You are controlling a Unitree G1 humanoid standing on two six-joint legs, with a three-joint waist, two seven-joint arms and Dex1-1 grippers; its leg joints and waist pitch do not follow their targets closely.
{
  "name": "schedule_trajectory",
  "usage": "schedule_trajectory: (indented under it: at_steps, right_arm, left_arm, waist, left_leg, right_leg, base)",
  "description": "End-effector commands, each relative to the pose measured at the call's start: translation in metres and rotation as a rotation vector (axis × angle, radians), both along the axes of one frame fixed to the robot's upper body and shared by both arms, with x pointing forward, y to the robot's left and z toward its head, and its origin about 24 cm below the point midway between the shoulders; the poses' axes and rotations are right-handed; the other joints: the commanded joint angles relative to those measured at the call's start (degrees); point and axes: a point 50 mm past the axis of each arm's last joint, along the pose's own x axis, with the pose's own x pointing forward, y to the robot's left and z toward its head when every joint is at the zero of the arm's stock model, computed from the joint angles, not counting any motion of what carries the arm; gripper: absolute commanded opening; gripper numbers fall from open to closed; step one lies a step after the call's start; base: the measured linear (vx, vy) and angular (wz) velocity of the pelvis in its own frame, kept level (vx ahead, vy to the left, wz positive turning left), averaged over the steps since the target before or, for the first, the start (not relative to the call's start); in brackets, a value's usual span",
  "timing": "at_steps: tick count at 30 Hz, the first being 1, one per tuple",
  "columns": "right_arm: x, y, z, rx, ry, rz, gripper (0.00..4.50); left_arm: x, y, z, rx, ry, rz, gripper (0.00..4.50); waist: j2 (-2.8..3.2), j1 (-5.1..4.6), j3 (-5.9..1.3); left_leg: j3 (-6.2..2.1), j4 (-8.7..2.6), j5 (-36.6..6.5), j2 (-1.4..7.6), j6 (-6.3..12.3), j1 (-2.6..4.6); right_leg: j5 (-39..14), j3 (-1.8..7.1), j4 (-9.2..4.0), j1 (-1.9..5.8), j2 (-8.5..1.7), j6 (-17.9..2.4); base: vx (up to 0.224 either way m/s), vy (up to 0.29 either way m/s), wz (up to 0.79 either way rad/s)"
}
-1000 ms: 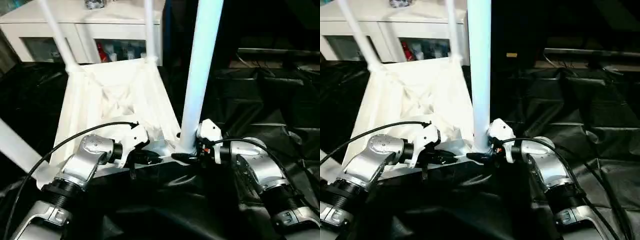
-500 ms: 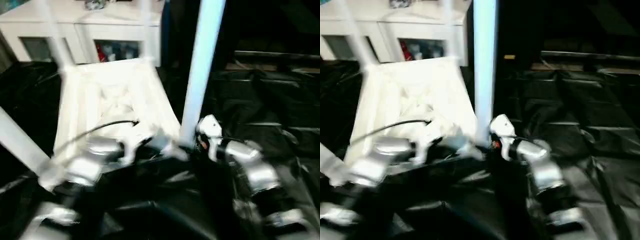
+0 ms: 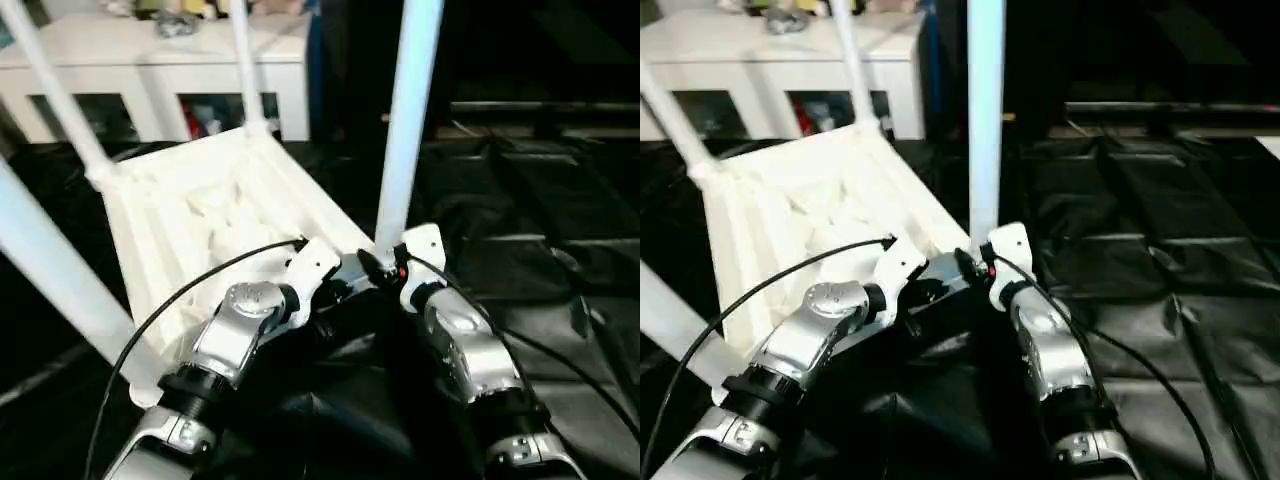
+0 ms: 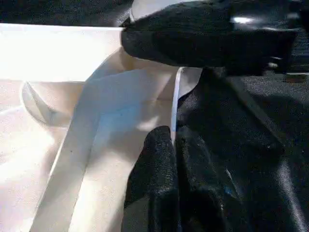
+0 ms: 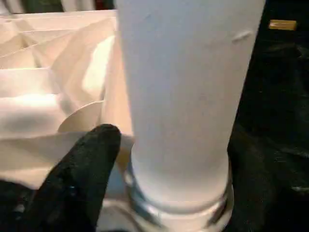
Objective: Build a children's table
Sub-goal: Rotate leg to tighten
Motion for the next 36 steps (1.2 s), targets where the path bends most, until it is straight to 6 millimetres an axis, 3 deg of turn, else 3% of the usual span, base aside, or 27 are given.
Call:
schedule_trajectory:
  at_steps: [1,4,5,6,7,9,10,12,14,16,18,19,21,22,23,27,30,35,36]
  right_arm:
    - [-0.021,0.050,-0.006,0.027,0.043,0.350,4.08]
    - [-0.022,0.035,0.000,-0.005,0.025,0.458,4.08]
    - [-0.023,0.029,0.003,-0.013,0.024,0.499,4.08]
    - [-0.024,0.023,0.006,-0.020,0.024,0.540,4.08]
    - [-0.026,0.016,0.008,-0.033,0.025,0.581,4.08]
    - [-0.029,0.004,0.012,-0.054,0.034,0.654,4.08]
    - [-0.031,-0.004,0.015,-0.077,0.048,0.705,4.08]
    - [-0.032,-0.009,0.016,-0.092,0.051,0.728,4.08]
    - [-0.032,-0.020,0.019,-0.117,0.067,0.772,4.08]
    - [-0.032,-0.025,0.021,-0.127,0.074,0.794,4.08]
    - [-0.031,-0.027,0.021,-0.143,0.078,0.809,4.08]
    - [-0.030,-0.028,0.021,-0.161,0.081,0.823,4.08]
    - [-0.030,-0.027,0.020,-0.177,0.089,0.844,4.08]
    - [-0.030,-0.027,0.020,-0.181,0.091,0.851,4.08]
    - [-0.030,-0.026,0.020,-0.181,0.093,0.857,4.08]
    - [-0.026,-0.019,0.021,-0.177,0.072,0.853,4.08]
    - [-0.025,-0.016,0.022,-0.165,0.066,0.860,4.08]
    - [-0.025,-0.014,0.023,-0.148,0.057,0.863,4.08]
    - [-0.025,-0.014,0.022,-0.146,0.057,0.863,3.83]
  left_arm:
    - [0.003,-0.015,0.018,-0.075,-0.074,0.006,0.00]
    - [0.000,-0.005,0.019,-0.070,-0.070,-0.060,0.00]
    - [-0.003,-0.001,0.019,-0.067,-0.069,-0.091,0.00]
    - [-0.004,0.004,0.019,-0.058,-0.061,-0.111,0.00]
    - [-0.006,0.009,0.019,-0.045,-0.062,-0.133,0.00]
    - [-0.009,0.017,0.019,-0.036,-0.049,-0.172,0.00]
    - [-0.011,0.025,0.020,-0.027,-0.044,-0.197,0.00]
    - [-0.013,0.030,0.021,-0.028,-0.034,-0.216,0.00]
    - [-0.020,0.042,0.025,-0.031,-0.010,-0.305,0.00]
    - [-0.024,0.049,0.026,-0.023,0.008,-0.351,0.00]
    - [-0.028,0.053,0.028,-0.028,0.031,-0.393,0.00]
    - [-0.029,0.055,0.029,-0.031,0.039,-0.408,0.00]
    - [-0.029,0.057,0.031,-0.034,0.041,-0.411,0.00]
    - [-0.029,0.057,0.031,-0.034,0.041,-0.412,0.00]
    - [-0.029,0.058,0.031,-0.033,0.041,-0.412,0.00]
    - [-0.027,0.059,0.031,-0.020,0.035,-0.405,0.00]
    - [-0.028,0.058,0.032,-0.022,0.038,-0.413,0.00]
    - [-0.027,0.057,0.030,-0.021,0.037,-0.410,0.00]
    - [-0.027,0.057,0.030,-0.020,0.037,-0.409,0.00]
  waist:
    - [-0.72,-0.56,-2.32]
    - [-0.64,-0.71,-2.84]
    - [-0.69,-0.63,-3.12]
    - [-0.83,-0.62,-3.26]
    - [-0.78,-0.44,-3.90]
    - [-1.08,0.01,-4.04]
    - [-0.90,0.10,-3.92]
    - [-1.06,0.33,-4.13]
    - [-1.13,1.05,-4.45]
    - [-1.18,1.68,-4.86]
    - [-0.98,2.11,-5.19]
    - [-1.18,2.42,-5.21]
    - [-0.89,2.74,-5.36]
    - [-0.71,3.15,-5.30]
    - [-0.66,3.25,-5.18]
    - [-0.56,3.84,-4.63]
    - [-0.48,3.74,-4.59]
    - [-0.66,3.73,-4.76]
    - [-0.67,3.75,-4.82]
  left_leg:
    - [-3.05,-5.32,-35.6,3.19,-1.32,1.37]
    - [-2.91,-5.09,-33.9,3.24,-0.75,1.39]
    - [-2.76,-5.01,-32.1,3.36,-0.06,1.13]
    - [-2.66,-4.94,-30.6,3.37,0.30,0.74]
    - [-2.38,-4.76,-24.4,3.49,1.76,-0.17]
    - [-1.80,-4.14,-21.1,3.47,3.61,-0.20]
    - [-1.44,-3.84,-21.4,3.38,4.08,0.14]
    - [-1.39,-3.59,-20.6,3.38,4.10,0.18]
    - [-1.16,-3.16,-16.1,3.43,4.91,-0.11]
    - [-1.06,-2.48,-10.7,3.46,6.19,-0.66]
    - [-0.85,-1.91,-7.4,3.36,7.20,-0.63]
    - [-0.72,-1.75,-6.3,3.40,7.67,-0.69]
    - [-0.82,-1.61,-5.6,3.53,7.78,-0.75]
    - [-0.76,-1.32,-5.6,3.71,7.52,-0.71]
    - [-0.81,-1.34,-6.1,3.79,7.33,-0.86]
    - [-0.84,-2.09,-14.2,4.06,2.94,-0.10]
    - [-0.91,-2.36,-16.1,4.06,1.31,0.01]
    - [-0.86,-2.21,-15.1,3.91,1.43,-0.11]
    - [-0.86,-2.16,-14.6,3.90,1.59,-0.15]
  right_leg:
    - [-33.8,1.32,-4.41,0.24,-2.88,-3.4]
    - [-31.8,1.61,-4.21,0.37,-2.94,-4.4]
    - [-29.0,1.94,-3.86,0.51,-3.04,-5.6]
    - [-26.9,2.09,-3.56,0.68,-3.03,-6.4]
    - [-18.9,2.45,-2.47,1.33,-2.98,-9.2]
    - [-15.1,2.67,-1.91,1.16,-3.00,-11.6]
    - [-17.3,2.82,-2.07,0.67,-2.92,-12.3]
    - [-18.4,2.90,-1.97,0.82,-2.96,-12.3]
    - [-15.5,2.98,-1.27,0.92,-2.82,-13.1]
    - [-8.9,2.88,0.11,1.02,-2.44,-14.8]
    - [-4.0,2.78,0.86,1.06,-2.36,-16.3]
    - [-2.5,2.74,1.05,0.97,-2.22,-16.8]
    - [-1.8,2.70,1.37,1.03,-2.28,-17.1]
    - [-2.0,2.72,1.48,0.53,-1.99,-17.2]
    - [-2.8,2.71,1.48,0.57,-1.98,-17.0]
    - [-13.1,2.87,0.48,0.14,-1.97,-14.6]
    - [-14.4,3.04,0.31,0.12,-1.92,-13.6]
    - [-12.4,3.21,0.57,0.27,-1.96,-13.7]
    - [-11.9,3.23,0.64,0.30,-1.95,-13.8]
  base:
    - [0.000,0.000,0.00]
    - [0.000,0.000,0.00]
    - [0.000,0.000,0.00]
    - [0.000,0.000,0.00]
    - [0.000,0.000,0.00]
    - [0.000,0.000,0.00]
    - [0.055,-0.052,0.07]
    - [0.056,-0.057,0.06]
    - [0.057,-0.067,0.03]
    - [0.052,-0.061,0.00]
    - [0.025,-0.029,0.00]
    - [0.000,0.000,0.00]
    - [0.000,0.000,0.00]
    - [0.000,0.000,0.00]
    - [0.000,0.000,0.00]
    - [0.000,0.000,0.00]
    - [0.000,0.000,0.00]
    - [0.000,0.000,0.00]
    - [0.000,0.000,0.00]
